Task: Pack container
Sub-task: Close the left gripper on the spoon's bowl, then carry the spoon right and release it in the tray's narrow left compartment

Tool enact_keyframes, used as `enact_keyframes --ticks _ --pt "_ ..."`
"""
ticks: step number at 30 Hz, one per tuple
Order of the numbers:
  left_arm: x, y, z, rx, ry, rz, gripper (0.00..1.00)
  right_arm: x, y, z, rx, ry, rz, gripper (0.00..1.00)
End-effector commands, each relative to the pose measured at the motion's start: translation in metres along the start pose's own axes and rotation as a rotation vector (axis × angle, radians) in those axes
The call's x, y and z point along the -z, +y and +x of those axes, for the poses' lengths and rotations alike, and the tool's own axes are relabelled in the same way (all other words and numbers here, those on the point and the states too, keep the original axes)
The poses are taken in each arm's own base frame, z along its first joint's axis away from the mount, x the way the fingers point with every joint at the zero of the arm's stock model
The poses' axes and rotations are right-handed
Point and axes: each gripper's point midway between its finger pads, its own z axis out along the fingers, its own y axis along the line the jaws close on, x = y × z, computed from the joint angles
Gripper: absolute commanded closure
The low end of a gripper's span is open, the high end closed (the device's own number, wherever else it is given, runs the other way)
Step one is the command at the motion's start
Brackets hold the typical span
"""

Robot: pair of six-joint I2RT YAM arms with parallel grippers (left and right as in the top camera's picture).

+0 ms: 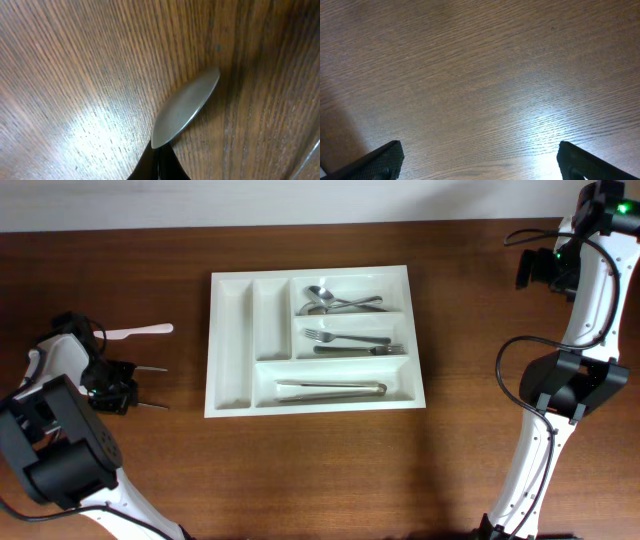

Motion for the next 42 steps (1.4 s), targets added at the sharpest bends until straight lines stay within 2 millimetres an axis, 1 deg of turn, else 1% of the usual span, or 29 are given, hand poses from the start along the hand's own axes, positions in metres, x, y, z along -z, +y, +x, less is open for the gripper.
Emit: enact_keyframes --ticks 1,2,5,9,11,13,16,18,21,24,26,27,28,29,32,34,36,42 --pt "0.002 -0.005 -0.001 -0.071 -0.003 -0.006 0.98 0.01 -0.001 -0.001 0.003 -0.02 -0.008 0.01" --pt "0.011 -0.008 -0.002 -0.077 -0.018 0.008 0.98 0.01 -0.001 -0.001 0.003 -0.02 -0.008 0.01" --pt "0.046 -0.022 0.0 -0.1 -0.072 0.086 0.98 0.01 -0.001 -0.001 0.003 -0.02 -0.008 0.01" --pt "0.098 -0.041 0.014 -0.141 -0.128 0.228 0.98 0.01 -0.001 -0.001 0.003 -0.02 -0.008 0.01" --pt "0.122 -0.046 0.022 -0.152 -0.16 0.286 0.98 0.01 -0.001 -0.001 0.003 -0.02 -0.008 0.01" --pt "0.149 -0.049 0.033 -0.151 -0.188 0.351 0.98 0.01 -0.001 -0.001 0.003 -0.02 -0.008 0.01" --pt "0.182 -0.054 0.05 -0.187 -0.233 0.438 0.98 0.01 -0.001 -0.001 0.003 -0.02 -0.008 0.01" --pt "0.199 -0.058 0.062 -0.221 -0.259 0.487 0.98 0.01 -0.001 -0.001 0.003 -0.02 -0.008 0.01" --pt "0.216 -0.066 0.086 -0.299 -0.278 0.536 0.98 0.01 -0.001 -0.001 0.003 -0.02 -0.008 0.01" --pt "0.223 -0.085 0.113 -0.475 -0.317 0.576 0.98 0.01 -0.001 -0.001 0.003 -0.02 -0.008 0.01" --pt "0.228 -0.105 0.134 -0.658 -0.368 0.611 0.98 0.01 -0.001 -0.001 0.003 -0.02 -0.008 0.01" --pt "0.229 -0.111 0.141 -0.72 -0.388 0.622 0.98 0.01 -0.001 -0.001 0.003 -0.02 -0.008 0.01" --pt "0.233 -0.122 0.153 -0.827 -0.427 0.644 0.97 0.01 -0.001 -0.001 0.003 -0.02 -0.008 0.01" --pt "0.235 -0.13 0.161 -0.898 -0.456 0.658 0.95 0.01 -0.001 -0.001 0.003 -0.02 -0.008 0.01" --pt "0.236 -0.149 0.181 -1.042 -0.513 0.687 0.91 0.01 -0.001 -0.001 0.003 -0.02 -0.008 0.01" --pt "0.231 -0.158 0.189 -1.088 -0.522 0.69 0.89 0.01 -0.001 -0.001 0.003 -0.02 -0.008 0.01" --pt "0.22 -0.165 0.192 -1.125 -0.519 0.675 0.86 0.01 -0.001 -0.001 0.003 -0.02 -0.008 0.01" --pt "0.171 -0.174 0.19 -1.178 -0.45 0.572 0.85 0.01 -0.001 -0.001 0.003 -0.02 -0.008 0.01"
